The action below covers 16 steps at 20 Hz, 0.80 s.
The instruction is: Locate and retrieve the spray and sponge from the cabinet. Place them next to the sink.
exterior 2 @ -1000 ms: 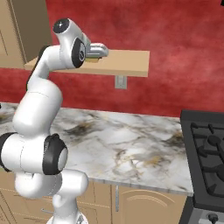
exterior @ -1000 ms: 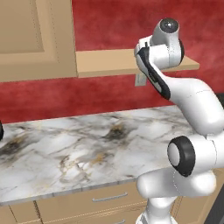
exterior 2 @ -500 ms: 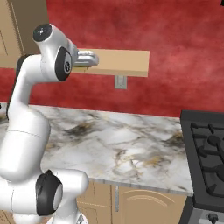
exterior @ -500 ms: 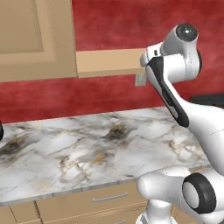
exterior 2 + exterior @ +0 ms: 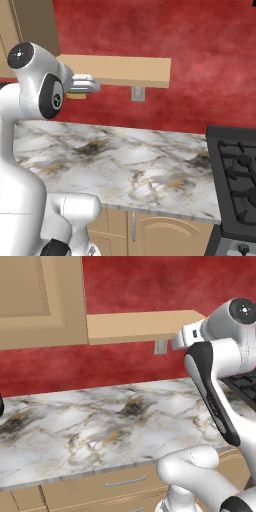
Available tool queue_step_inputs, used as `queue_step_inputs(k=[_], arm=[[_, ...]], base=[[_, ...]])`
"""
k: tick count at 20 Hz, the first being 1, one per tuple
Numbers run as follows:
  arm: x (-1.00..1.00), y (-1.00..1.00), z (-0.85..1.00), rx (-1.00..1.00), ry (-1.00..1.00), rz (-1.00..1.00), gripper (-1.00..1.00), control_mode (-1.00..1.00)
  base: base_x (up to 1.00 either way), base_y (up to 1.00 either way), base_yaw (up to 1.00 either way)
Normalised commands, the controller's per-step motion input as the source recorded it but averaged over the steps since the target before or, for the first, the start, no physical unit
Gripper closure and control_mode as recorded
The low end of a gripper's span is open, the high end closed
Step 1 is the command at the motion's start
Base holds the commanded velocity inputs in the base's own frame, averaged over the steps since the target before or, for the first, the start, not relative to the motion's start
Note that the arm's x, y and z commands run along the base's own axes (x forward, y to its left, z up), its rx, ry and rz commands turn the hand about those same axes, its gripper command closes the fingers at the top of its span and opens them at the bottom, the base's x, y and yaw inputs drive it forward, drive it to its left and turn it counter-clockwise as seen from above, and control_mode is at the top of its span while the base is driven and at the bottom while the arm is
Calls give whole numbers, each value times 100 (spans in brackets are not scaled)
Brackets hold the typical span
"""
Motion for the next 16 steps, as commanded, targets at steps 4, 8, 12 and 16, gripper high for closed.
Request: queue_step_inputs(k=[4,8,12,16], arm=[[-100,0,-9,0,0,2,100,-100],[-100,0,-9,0,1,1,100,-100],[-100,0,-18,0,0,1,100,-100],[-47,0,-6,0,0,0,100,-100]], base=[[0,0,0],[0,0,0],[0,0,0],[0,0,0]])
